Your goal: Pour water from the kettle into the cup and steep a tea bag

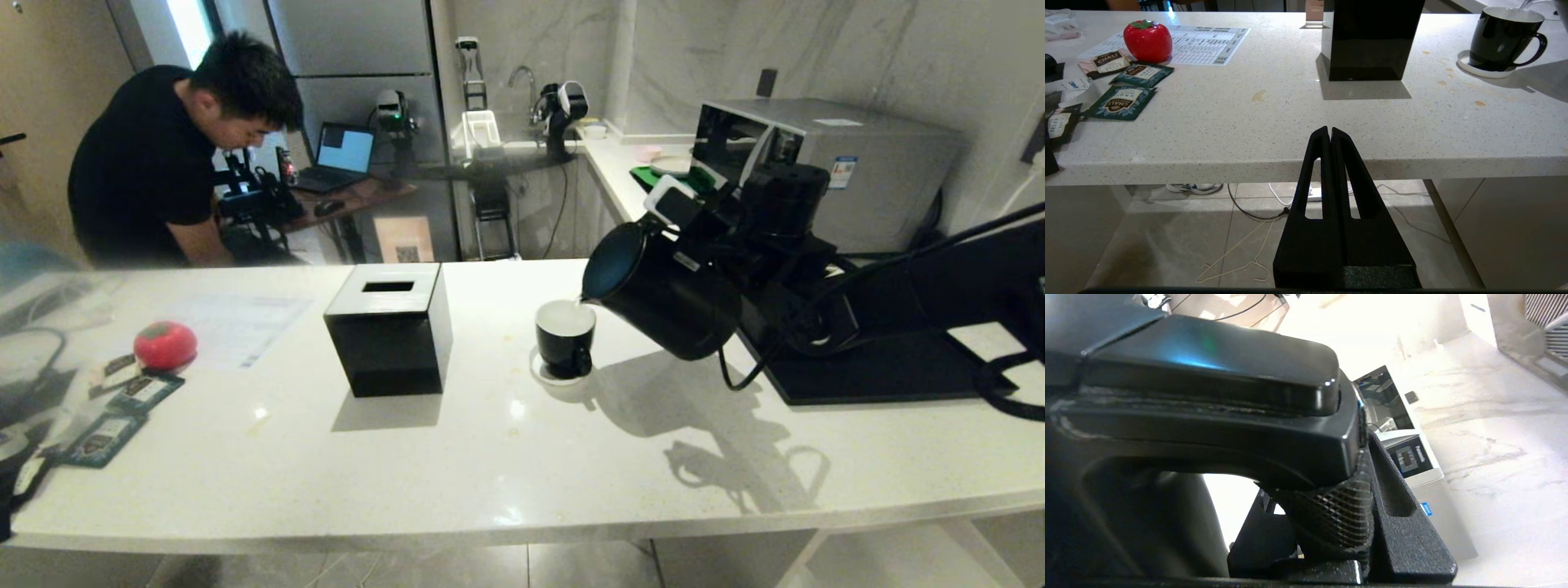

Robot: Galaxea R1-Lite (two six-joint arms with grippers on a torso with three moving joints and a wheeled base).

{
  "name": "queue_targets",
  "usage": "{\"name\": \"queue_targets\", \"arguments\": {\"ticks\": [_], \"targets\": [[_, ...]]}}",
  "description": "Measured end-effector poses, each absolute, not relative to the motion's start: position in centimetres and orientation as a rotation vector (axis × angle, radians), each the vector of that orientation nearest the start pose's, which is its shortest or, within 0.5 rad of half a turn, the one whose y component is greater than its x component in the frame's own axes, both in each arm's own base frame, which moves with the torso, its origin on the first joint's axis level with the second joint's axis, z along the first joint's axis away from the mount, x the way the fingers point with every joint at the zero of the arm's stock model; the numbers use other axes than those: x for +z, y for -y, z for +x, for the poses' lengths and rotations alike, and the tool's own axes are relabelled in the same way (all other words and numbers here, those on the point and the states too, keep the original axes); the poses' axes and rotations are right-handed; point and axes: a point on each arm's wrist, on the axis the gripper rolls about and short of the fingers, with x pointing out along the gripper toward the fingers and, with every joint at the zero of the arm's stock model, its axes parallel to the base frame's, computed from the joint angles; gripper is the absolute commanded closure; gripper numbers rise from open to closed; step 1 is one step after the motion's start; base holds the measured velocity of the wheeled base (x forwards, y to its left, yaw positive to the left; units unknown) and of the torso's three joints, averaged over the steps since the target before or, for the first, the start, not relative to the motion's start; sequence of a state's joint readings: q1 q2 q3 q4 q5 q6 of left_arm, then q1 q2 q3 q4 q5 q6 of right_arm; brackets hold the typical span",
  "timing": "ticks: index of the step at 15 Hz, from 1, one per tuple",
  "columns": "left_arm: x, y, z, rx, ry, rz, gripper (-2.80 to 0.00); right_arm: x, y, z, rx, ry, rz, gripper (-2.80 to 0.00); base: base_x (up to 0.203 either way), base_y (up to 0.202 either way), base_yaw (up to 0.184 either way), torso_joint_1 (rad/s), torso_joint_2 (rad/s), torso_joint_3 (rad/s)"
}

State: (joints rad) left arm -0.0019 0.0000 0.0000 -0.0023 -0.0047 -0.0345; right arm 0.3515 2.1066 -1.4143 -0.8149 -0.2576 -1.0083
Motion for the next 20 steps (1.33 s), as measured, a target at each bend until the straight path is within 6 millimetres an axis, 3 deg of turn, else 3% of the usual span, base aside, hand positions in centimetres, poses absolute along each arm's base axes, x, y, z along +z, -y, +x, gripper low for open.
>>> {"name": "queue_targets", "arguments": {"ticks": [20], "targets": [[7.58,0.01,-2.28,-0.007,0.003,-0.035,0.00,22.09,-14.57,41.26,0.014,0.177,-1.004,0.00,0.000,0.000,0.000,0.000,0.00,0.000]]}}
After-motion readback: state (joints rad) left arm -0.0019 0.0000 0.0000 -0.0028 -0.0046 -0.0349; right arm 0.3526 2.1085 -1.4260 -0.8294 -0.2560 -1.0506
